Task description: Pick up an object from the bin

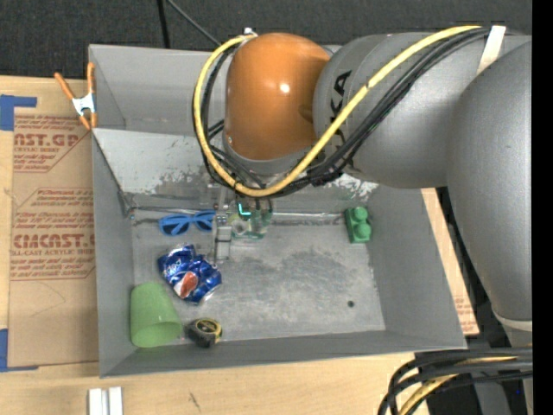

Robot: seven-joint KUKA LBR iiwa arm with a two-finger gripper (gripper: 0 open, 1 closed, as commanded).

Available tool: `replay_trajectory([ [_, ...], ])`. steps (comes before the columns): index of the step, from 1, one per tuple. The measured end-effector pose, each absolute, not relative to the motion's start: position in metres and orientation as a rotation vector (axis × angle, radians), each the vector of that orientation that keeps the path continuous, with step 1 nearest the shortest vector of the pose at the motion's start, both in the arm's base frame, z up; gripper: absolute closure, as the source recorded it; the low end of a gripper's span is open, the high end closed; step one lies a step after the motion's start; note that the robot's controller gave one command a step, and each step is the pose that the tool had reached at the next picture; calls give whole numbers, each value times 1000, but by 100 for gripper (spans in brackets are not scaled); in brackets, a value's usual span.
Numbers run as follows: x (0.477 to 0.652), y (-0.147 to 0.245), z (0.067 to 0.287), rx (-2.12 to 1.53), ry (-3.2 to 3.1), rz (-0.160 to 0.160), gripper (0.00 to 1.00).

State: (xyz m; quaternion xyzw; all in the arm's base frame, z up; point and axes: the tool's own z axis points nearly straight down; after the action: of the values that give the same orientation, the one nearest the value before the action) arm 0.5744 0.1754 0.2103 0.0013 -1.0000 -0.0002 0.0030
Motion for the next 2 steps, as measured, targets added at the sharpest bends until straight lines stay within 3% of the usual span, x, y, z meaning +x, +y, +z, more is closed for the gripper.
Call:
replay_trajectory([
  [1,551,200,71,-303,-3120,3,0],
  [2,553,200,75,-305,-3127,-3,100],
])
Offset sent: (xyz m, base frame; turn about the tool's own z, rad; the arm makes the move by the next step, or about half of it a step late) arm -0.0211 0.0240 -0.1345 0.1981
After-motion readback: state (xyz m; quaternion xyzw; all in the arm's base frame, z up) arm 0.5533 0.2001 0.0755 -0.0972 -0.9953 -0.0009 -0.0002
